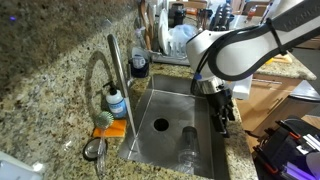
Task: Close the faucet
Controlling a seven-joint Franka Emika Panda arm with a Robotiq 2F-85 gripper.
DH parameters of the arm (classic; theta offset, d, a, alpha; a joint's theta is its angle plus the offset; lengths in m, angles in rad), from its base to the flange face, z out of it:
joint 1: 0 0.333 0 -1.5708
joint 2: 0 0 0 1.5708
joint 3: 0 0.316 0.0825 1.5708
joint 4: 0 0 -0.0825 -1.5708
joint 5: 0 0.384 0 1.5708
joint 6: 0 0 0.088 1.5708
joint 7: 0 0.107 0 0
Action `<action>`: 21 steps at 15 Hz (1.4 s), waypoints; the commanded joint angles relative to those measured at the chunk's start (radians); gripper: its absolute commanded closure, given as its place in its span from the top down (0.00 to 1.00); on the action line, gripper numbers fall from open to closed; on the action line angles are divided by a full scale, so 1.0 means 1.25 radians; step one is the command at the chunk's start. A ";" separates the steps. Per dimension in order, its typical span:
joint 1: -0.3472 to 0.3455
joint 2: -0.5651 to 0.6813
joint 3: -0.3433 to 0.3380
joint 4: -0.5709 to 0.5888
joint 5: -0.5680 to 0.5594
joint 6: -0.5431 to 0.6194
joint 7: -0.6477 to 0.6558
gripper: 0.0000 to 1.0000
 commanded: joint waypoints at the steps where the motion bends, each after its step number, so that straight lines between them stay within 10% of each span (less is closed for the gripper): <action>1: -0.006 0.001 0.004 0.003 -0.001 -0.002 0.001 1.00; 11: 0.081 -0.090 0.089 -0.050 -0.194 -0.327 -0.040 1.00; 16: 0.100 -0.093 0.108 -0.038 -0.224 -0.328 0.010 1.00; 21: 0.109 -0.114 0.129 -0.041 -0.424 -0.363 -0.205 1.00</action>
